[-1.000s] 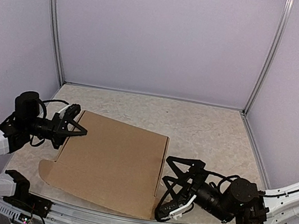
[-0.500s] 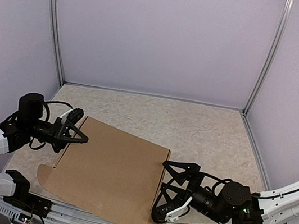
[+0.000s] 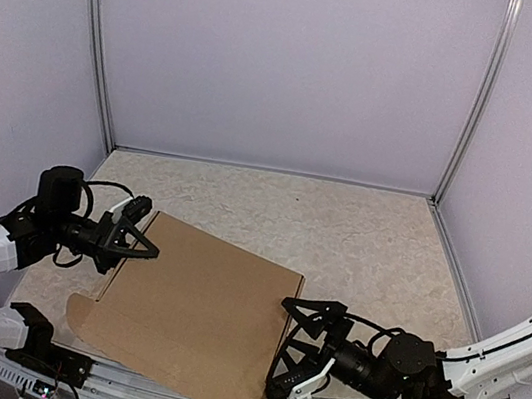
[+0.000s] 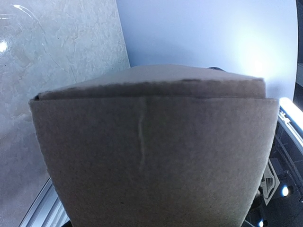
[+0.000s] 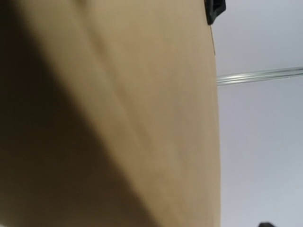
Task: Fold the paper box
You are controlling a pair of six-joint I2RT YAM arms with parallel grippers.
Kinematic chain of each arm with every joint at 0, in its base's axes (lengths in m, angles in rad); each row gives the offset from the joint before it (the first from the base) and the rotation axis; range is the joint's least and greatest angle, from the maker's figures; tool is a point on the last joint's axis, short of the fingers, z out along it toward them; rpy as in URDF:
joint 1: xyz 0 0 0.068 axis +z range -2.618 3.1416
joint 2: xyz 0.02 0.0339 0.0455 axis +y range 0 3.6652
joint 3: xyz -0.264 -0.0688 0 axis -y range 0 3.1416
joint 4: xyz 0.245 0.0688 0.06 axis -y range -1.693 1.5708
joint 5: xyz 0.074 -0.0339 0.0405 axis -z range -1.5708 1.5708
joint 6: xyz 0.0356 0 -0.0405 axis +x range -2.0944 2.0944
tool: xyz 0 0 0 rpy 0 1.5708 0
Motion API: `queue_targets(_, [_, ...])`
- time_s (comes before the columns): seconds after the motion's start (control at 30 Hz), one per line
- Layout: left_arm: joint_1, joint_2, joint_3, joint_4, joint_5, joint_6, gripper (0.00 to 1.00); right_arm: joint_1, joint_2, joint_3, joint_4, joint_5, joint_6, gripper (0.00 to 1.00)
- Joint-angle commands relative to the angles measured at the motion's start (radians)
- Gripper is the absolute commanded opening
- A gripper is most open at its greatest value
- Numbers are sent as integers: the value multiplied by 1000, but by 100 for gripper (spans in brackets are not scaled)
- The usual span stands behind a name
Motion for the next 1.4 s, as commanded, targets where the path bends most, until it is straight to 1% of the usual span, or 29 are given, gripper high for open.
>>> queue_targets(0.0, [-10, 11, 32, -16, 4, 23, 0, 12, 54, -22, 169, -21, -5, 93])
queue_targets(0.1, [-14, 18, 29, -17, -2, 26, 0, 11, 69, -21, 191, -26, -4, 85])
queue_targets(0.37, [-18, 38, 23, -17, -14, 36, 0, 12, 70, -25, 252, -31, -4, 61])
queue_targets(0.4, [-17, 43, 24, -17, -15, 37, 2, 12, 71, -25, 265, -31, -5, 58])
queue_targets(0.47, [-16, 50, 24, -22, -18, 40, 11, 11, 71, -26, 285, -31, -4, 54])
queue_targets(0.53, [-16, 58, 29, -44, -24, 65, 23, 11, 68, -28, 296, -29, -3, 51])
queue_targets(0.6, [-16, 61, 38, -82, -35, 99, 43, 11, 63, -26, 293, -27, 3, 50])
queue_targets(0.73, [-14, 50, 79, -212, -71, 210, 66, 12, 25, -26, 230, -17, 23, 47])
queue_targets(0.8, [-13, 44, 97, -270, -92, 252, 83, 9, -4, -23, 184, -15, 40, 46])
queue_targets(0.83, [-11, 43, 104, -293, -101, 266, 94, 8, -20, -21, 156, -11, 46, 45])
queue_targets(0.87, [-10, 38, 110, -311, -113, 276, 98, 7, -36, -20, 130, -8, 53, 44])
queue_targets(0.93, [2, 29, 126, -363, -138, 301, 99, 3, -74, -16, 67, -4, 74, 44])
queue_targets(1.1, [47, 1, 191, -511, -218, 410, 99, -21, -194, 14, -204, -19, 192, 42])
queue_targets(1.2, [67, -26, 241, -567, -273, 447, 99, -32, -253, 35, -342, -38, 283, 41])
queue_targets(1.37, [71, -57, 359, -704, -501, 541, 99, -66, -278, 96, -529, -58, 442, 41])
